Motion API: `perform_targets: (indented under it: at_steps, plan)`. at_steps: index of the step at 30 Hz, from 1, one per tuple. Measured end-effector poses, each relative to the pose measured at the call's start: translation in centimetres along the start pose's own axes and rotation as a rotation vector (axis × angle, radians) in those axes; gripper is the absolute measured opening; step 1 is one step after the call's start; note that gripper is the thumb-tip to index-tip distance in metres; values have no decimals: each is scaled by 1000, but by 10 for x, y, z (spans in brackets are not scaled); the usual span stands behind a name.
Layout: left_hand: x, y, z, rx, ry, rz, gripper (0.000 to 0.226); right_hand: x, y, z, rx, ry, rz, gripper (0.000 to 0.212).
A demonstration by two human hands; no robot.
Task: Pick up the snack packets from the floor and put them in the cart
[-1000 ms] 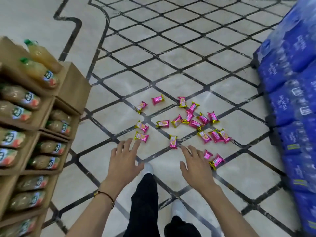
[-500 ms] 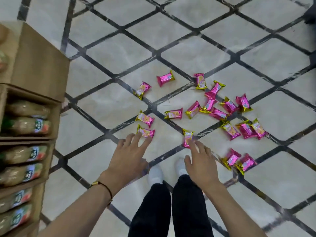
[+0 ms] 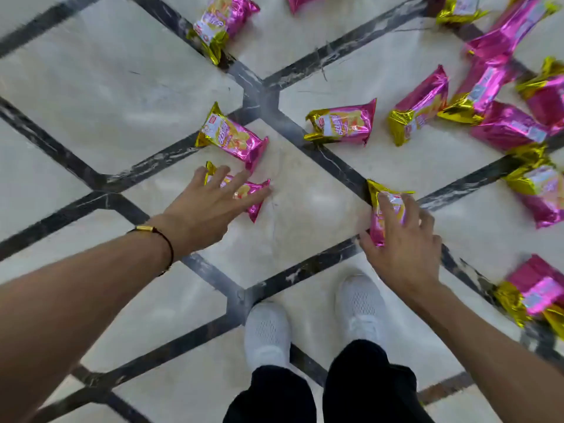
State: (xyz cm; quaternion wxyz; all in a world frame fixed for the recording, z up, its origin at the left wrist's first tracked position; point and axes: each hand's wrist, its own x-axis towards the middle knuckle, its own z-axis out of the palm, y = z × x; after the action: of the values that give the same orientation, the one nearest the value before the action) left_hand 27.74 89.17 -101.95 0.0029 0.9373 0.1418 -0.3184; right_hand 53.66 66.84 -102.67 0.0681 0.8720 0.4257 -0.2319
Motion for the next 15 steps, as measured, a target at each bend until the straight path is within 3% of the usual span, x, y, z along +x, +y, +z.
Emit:
perform_targets:
  at_steps: [3,7,15]
  plan:
    - [37,-1,46,72,10,45,119,30,9,46,12,0,77,82]
    - [62,6,79,89,73,74,106,52,14,77,80,105,76,78]
    - [53,34,62,-177,79,-180,76,41,15,61,156,210,18,69]
